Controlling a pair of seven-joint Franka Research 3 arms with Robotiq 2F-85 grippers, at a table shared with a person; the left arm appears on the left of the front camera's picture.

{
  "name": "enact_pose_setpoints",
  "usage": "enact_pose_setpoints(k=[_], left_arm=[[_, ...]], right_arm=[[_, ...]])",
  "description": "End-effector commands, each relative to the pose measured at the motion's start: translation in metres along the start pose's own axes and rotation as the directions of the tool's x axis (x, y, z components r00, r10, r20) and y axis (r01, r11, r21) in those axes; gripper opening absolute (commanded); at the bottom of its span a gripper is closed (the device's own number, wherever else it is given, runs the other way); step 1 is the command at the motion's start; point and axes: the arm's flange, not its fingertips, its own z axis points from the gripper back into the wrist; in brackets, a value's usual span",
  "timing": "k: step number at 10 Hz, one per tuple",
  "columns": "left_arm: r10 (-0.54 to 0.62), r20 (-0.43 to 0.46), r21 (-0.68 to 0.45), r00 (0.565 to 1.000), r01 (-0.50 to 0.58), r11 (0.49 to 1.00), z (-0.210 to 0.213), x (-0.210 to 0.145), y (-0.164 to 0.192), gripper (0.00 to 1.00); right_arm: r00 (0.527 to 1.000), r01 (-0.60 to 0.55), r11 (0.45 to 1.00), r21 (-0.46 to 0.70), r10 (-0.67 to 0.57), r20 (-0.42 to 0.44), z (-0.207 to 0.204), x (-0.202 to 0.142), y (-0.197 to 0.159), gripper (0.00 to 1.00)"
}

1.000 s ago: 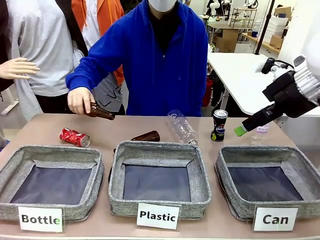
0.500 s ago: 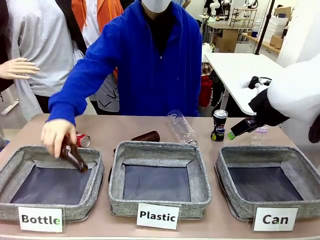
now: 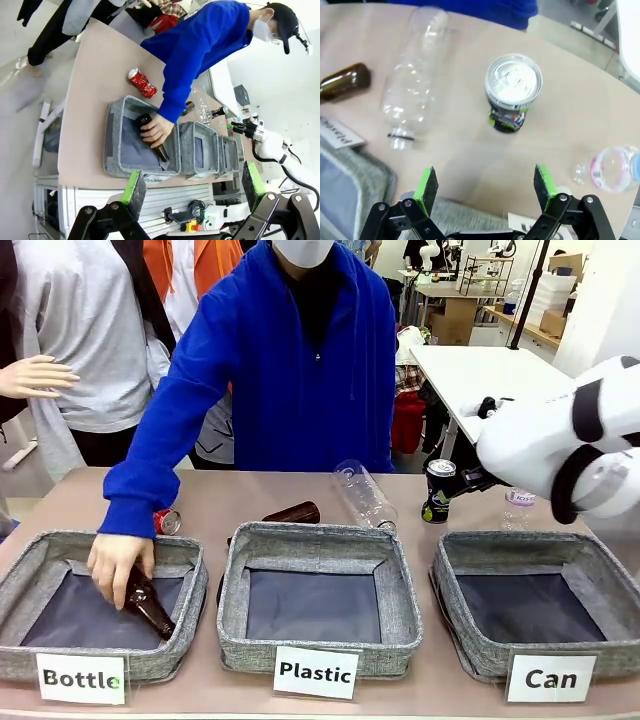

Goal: Sort the can waste into the basket.
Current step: Pick up the can waste from the table and place it in the right Fabric basket.

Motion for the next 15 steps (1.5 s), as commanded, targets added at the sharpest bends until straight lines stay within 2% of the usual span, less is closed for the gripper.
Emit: enact_pose_setpoints(k=[1,3,10,13,15], left_arm=[[0.021,-0.022,-0.023,1.000,-0.021,1.000,-0.004,-0.001,0.007,1.00],[0.036,-0.026,-0.035,0.999,-0.037,0.999,-0.010,-0.003,0.010,1.00],[0.058,-0.038,-0.056,0.998,-0.060,0.997,-0.023,-0.003,0.009,1.00],[0.065,-0.051,-0.064,0.997,-0.069,0.996,-0.027,-0.004,0.009,1.00],[0.065,-0.062,-0.070,0.996,-0.069,0.995,-0.028,-0.007,0.011,1.00]], right_arm=[[0.999,0.043,0.999,0.004,-0.043,0.023,-0.025,0.015,-0.002,1.00],[0.995,0.077,0.996,0.038,-0.080,0.056,-0.041,0.022,-0.007,1.00],[0.987,0.154,0.988,0.015,-0.155,0.032,-0.072,0.029,-0.017,1.00],[0.974,0.194,0.981,0.008,-0.194,0.115,-0.077,0.031,-0.022,1.00],[0.978,0.196,0.981,0.004,-0.196,0.074,-0.089,0.029,-0.028,1.00]])
